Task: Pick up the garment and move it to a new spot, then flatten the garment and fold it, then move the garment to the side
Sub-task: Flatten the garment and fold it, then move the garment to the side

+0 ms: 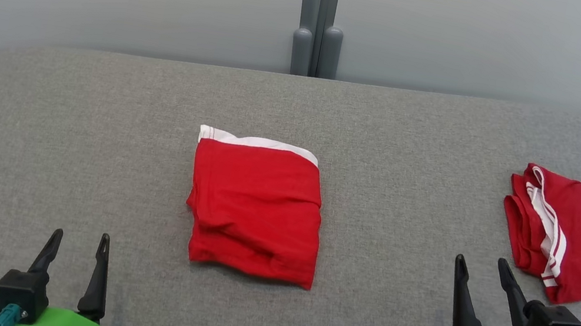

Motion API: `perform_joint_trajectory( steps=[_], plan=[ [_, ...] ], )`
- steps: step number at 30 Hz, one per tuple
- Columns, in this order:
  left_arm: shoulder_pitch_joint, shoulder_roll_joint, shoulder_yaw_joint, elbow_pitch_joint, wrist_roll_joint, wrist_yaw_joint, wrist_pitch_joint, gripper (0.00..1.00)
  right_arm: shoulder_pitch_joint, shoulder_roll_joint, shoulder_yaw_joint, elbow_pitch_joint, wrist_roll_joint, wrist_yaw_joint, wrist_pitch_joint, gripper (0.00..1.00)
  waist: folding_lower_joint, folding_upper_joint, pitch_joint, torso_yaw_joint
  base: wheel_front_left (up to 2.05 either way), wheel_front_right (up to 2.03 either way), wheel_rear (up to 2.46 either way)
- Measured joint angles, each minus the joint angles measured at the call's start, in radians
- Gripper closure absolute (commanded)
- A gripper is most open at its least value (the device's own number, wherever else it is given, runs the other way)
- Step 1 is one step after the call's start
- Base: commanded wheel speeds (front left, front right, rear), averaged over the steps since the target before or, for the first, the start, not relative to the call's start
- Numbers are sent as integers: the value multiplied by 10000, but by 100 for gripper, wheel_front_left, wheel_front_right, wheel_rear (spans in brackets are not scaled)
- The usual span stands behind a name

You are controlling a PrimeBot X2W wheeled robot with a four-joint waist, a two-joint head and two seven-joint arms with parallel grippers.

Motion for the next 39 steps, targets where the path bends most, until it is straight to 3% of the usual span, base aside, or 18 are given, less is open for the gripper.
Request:
perform_joint_trajectory(
  steps=[23,31,39],
  plan=[
    [-16,-2,-372,-56,-92,-27,0,0,-31,-2,19,155,366,-2,0,0,0,0,192,449,0,0,0],
    [-278,-6,-867,-196,-176,-54,0,0,-670,2,575,656,665,-2,0,0,0,0,515,1413,0,0,0],
    [-519,4,-1235,-253,-364,-48,2,0,-1911,17,1162,2186,1459,-2,0,0,0,0,995,2566,0,0,0]
  ],
)
